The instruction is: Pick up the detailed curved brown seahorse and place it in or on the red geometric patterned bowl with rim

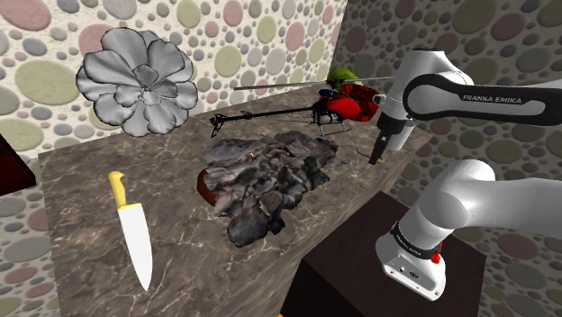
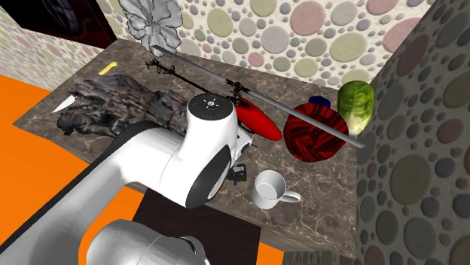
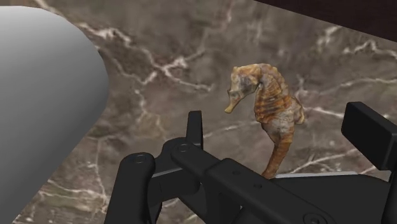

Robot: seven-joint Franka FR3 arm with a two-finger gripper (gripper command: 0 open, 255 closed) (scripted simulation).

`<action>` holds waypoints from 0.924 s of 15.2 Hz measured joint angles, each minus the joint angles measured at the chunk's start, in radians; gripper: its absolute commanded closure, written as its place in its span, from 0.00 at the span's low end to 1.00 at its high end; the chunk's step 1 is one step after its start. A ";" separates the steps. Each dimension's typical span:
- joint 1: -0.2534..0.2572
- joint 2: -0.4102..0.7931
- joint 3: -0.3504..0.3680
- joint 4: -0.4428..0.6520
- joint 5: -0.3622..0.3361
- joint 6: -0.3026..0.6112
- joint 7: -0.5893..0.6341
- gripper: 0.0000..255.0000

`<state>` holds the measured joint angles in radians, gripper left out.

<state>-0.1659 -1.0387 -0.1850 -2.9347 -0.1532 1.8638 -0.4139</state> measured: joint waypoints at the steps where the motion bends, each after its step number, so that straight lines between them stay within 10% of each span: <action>1: 0.000 0.000 0.000 0.000 0.000 0.000 0.000 1.00; 14: 0.003 -0.004 0.004 0.027 0.005 -0.031 0.000 1.00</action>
<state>-0.1629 -1.0430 -0.1806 -2.9072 -0.1481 1.8327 -0.4140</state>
